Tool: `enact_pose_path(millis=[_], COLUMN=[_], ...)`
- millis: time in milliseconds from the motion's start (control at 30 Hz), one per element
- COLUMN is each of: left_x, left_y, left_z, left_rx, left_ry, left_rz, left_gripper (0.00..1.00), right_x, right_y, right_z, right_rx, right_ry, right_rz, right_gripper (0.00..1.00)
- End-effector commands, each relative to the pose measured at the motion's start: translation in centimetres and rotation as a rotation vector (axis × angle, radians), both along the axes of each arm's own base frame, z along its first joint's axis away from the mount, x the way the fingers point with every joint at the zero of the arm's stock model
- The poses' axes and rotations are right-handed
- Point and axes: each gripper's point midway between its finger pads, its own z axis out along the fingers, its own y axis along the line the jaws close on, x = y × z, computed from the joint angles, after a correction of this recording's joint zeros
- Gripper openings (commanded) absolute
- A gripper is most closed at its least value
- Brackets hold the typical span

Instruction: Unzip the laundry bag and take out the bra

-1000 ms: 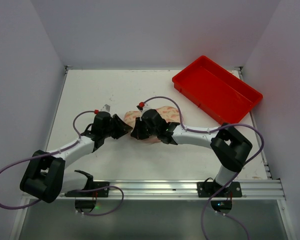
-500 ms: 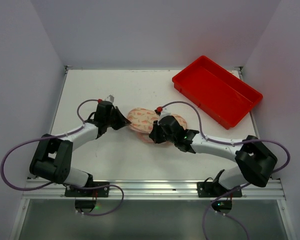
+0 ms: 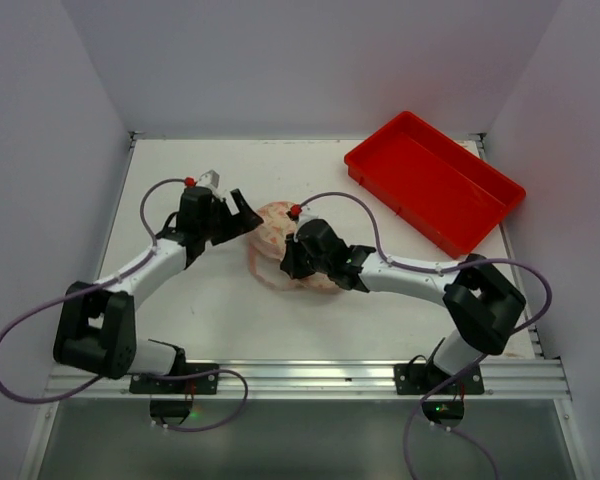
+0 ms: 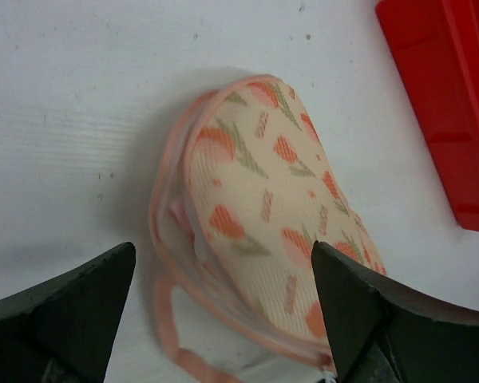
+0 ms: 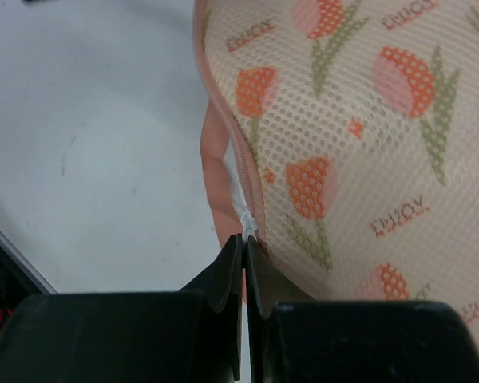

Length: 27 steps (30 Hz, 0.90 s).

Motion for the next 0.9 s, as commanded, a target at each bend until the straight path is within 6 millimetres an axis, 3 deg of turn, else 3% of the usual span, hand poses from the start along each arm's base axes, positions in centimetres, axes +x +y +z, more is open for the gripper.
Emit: enact_pose_path(millis=[0, 67, 200, 433, 500, 600, 767, 800, 833, 867], left_x=[-3.5, -5.9, -7.6, -6.7, -6.4, -5.9, -5.3, -5.1, -4.7, -4.4], left_y=[0.7, -0.7, -2.9, -4.8, -5.0, -5.1, -4.9, -4.7, -4.5, -4.3], left_z=[-0.3, -0.5, -0.3, 0.2, -0.6, -1.8, -3.1, -3.5, -3.3, -3.2], left_rx=[-0.074, -0.151, -0.234, -0.308, -0.299, -0.284, -0.242, -0.215, -0.202, -0.19], left_ry=[0.066, 0.068, 0.058, 0.029, 0.047, 0.071, 0.092, 0.089, 0.087, 0.083], left_rz=[0.095, 0.111, 0.119, 0.115, 0.117, 0.124, 0.137, 0.134, 0.138, 0.139], left_gripper=[0.95, 0.92, 0.88, 0.82, 0.78, 0.61, 0.09, 0.04, 0.0, 0.0], right_x=[1.9, 1.8, 1.9, 1.8, 1.6, 1.3, 0.4, 0.2, 0.1, -0.1], right_y=[4.2, 5.7, 6.7, 6.4, 6.1, 5.7, 3.9, 3.0, 2.5, 1.8], right_z=[4.0, 4.2, 3.3, 3.0, 2.7, 2.4, 2.3, 1.7, 2.3, 2.1], right_rx=[0.14, 0.184, 0.207, 0.205, 0.199, 0.196, 0.169, 0.142, 0.145, 0.131], right_ry=[-0.05, -0.029, -0.001, -0.003, 0.0, 0.004, -0.004, -0.012, -0.031, -0.032], right_rz=[0.025, 0.065, 0.071, 0.063, 0.06, 0.059, 0.051, 0.042, 0.04, 0.035], right_gripper=[0.0, 0.0, 0.0, 0.0, 0.0, 0.0, 0.0, 0.0, 0.0, 0.0])
